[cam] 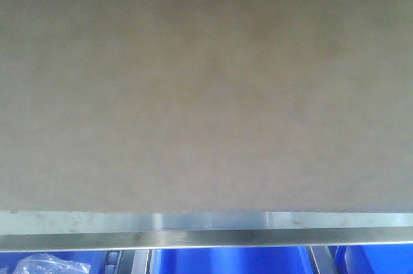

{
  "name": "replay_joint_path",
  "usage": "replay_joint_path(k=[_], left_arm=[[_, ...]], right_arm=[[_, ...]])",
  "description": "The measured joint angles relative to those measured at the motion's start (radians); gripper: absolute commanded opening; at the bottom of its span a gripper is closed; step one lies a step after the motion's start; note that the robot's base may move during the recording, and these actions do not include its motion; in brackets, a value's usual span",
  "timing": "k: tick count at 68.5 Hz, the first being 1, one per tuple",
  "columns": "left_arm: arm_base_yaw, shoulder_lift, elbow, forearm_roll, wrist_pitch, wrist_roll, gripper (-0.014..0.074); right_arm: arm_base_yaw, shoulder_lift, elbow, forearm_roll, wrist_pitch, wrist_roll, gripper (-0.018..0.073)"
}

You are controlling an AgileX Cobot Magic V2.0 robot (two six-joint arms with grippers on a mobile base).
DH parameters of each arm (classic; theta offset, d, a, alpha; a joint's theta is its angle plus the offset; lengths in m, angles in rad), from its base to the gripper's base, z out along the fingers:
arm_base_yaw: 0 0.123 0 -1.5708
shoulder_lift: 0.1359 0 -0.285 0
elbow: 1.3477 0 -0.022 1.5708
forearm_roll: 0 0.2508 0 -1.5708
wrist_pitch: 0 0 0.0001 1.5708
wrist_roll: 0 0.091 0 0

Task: Grab box from left shelf to table start
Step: 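Lift the box with both grippers and pull it off the shelf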

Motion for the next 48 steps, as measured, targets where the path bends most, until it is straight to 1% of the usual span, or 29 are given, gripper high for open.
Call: replay_joint_path(k=[48], left_arm=[[0.0, 0.0, 0.002, 0.0, 0.0, 0.002, -0.0092]], right_arm=[[0.0, -0.002, 0.0, 0.0, 0.002, 0.0, 0.006]])
